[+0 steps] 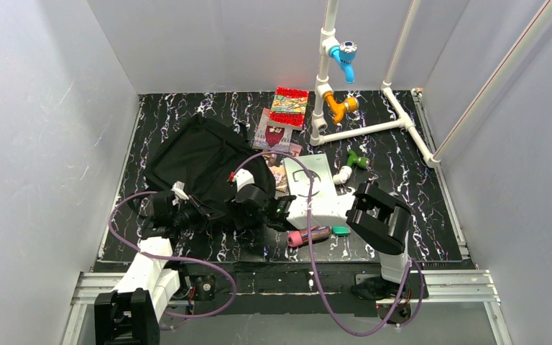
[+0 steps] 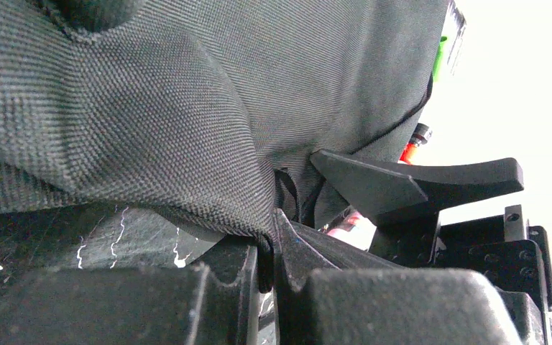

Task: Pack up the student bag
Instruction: Zip the student bag at the center of the board.

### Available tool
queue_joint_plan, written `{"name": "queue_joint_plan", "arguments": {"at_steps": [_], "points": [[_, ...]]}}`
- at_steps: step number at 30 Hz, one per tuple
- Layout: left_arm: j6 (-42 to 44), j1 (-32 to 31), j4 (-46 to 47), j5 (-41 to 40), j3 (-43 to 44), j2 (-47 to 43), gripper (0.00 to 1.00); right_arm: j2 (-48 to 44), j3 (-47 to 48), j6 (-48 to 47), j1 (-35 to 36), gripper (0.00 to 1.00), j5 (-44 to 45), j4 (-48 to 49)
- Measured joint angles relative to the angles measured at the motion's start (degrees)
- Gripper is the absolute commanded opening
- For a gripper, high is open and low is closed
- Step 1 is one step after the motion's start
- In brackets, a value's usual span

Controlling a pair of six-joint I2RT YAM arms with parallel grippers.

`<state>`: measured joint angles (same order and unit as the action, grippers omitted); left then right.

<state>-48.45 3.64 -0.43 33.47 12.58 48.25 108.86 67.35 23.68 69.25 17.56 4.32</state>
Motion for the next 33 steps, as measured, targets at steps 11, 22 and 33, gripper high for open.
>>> {"name": "queue_joint_plan", "arguments": {"at_steps": [11,22,33], "points": [[-0.46,0.0,0.55,-0.33,-0.76,1.2,0.0,1.57,-5.2,2.49,2.69,0.05,3.72,12.24],[0.31,-0.22,-11.5,-6.56,4.37,1.77,0.0,-2.49,-3.04,5.62,3.8,0.01,18.84,1.68],[1.03,-1.14,-23.26,-11.45,13.0,3.65,0.0,-15.61,-15.15,8.26,-0.28,0.01,23.1,10.1]]}}
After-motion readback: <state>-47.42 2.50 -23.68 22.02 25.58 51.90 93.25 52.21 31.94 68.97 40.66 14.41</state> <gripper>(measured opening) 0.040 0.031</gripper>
